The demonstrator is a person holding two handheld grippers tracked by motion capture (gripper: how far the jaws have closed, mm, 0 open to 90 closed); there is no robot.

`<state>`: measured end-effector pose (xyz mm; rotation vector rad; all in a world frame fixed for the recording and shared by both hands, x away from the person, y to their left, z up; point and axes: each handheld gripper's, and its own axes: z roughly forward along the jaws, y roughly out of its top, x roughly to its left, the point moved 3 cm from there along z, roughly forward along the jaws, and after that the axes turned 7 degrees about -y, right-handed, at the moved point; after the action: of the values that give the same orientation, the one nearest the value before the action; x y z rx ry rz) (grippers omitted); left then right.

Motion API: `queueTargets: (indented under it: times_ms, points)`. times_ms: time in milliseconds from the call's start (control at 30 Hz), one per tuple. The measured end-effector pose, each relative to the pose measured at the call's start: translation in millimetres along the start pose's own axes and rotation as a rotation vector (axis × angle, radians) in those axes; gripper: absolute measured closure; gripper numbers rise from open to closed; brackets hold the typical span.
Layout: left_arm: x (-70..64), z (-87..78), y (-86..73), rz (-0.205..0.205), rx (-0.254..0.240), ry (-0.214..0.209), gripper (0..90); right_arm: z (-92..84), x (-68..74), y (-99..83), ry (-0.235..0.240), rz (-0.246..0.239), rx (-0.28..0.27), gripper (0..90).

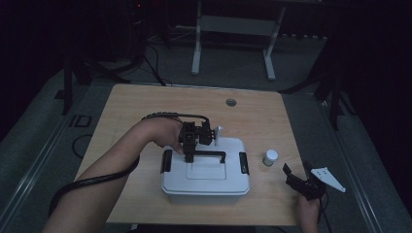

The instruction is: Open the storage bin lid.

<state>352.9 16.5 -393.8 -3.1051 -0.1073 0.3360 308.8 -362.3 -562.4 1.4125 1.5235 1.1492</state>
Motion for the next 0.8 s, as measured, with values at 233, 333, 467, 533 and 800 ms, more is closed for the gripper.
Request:
queueTargets:
  times_ms: [233, 333, 467, 533, 800]
  points:
    - [-1.9, -15.1, -1.3, -0.008, -0.022, 0.026, 83.7, 0.0, -0.1, 0.0, 0.001, 0.001, 0.000, 13.6]
    - [-2.5, -22.3, -3.4, -0.012, -0.025, 0.040, 83.7, 0.0, -0.1, 0.0, 0.000, 0.001, 0.000, 13.6]
    - [-4.2, -31.0, -8.7, -0.015, -0.021, 0.057, 83.7, 0.0, -0.1, 0.0, 0.000, 0.001, 0.000, 13.6]
    - [-4.8, -34.0, -11.4, -0.023, -0.031, 0.050, 83.7, 0.1, 0.0, 0.0, 0.000, 0.000, 0.001, 13.6]
    - [-5.3, -43.7, -31.0, -0.054, -0.047, 0.070, 83.7, 0.3, 0.3, 0.0, -0.003, -0.005, 0.001, 13.6]
